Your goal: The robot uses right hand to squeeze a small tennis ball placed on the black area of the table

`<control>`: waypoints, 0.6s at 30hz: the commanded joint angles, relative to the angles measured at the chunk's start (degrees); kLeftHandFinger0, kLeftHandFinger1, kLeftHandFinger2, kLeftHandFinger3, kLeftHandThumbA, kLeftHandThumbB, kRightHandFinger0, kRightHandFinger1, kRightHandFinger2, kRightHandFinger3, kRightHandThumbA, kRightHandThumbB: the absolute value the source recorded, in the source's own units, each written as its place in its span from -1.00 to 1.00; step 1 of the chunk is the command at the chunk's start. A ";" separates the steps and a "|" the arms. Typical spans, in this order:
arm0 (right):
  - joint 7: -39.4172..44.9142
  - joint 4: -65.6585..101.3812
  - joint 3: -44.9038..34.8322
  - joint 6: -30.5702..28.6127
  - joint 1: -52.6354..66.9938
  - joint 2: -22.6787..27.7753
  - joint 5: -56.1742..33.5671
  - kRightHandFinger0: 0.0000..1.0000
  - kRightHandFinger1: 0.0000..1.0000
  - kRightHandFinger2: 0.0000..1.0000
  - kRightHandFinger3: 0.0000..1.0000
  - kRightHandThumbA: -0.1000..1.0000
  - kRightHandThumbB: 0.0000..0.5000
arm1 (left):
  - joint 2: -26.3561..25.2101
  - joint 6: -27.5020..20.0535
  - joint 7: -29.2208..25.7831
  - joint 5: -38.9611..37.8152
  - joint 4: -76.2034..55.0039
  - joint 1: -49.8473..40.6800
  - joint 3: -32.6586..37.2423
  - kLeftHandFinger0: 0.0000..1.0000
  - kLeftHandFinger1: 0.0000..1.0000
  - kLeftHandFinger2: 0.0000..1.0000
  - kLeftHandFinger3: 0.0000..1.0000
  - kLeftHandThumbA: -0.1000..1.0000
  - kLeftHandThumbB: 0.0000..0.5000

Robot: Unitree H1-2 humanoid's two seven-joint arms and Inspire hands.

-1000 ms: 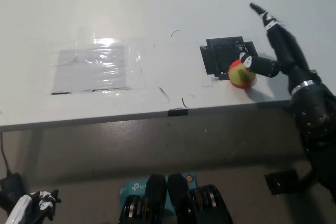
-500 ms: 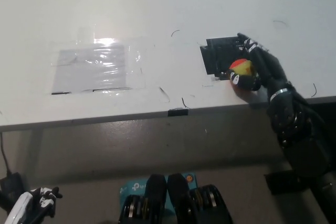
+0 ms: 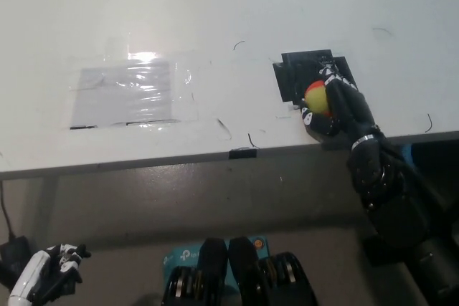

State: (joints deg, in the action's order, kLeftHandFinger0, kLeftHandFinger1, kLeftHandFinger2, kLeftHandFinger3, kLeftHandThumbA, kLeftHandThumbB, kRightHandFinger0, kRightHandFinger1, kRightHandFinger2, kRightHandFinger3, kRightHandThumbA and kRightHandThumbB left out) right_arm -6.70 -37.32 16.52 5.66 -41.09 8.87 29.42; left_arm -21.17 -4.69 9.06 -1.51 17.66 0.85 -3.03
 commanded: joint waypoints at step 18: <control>-7.75 -7.69 16.01 -3.05 -2.01 5.24 14.40 -1.00 -0.46 0.01 -0.47 -1.00 -0.88 | -1.76 0.47 1.71 0.79 -3.56 2.38 -0.26 -0.99 -0.88 -0.47 -0.07 0.45 0.60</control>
State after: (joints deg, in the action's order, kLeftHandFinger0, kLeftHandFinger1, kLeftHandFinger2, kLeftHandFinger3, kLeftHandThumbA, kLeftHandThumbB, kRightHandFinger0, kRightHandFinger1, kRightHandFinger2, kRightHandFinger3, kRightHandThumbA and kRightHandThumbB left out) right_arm -9.91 -42.72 30.63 2.91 -44.86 13.47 39.03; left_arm -21.27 -4.05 10.03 -0.91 16.35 2.45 -3.02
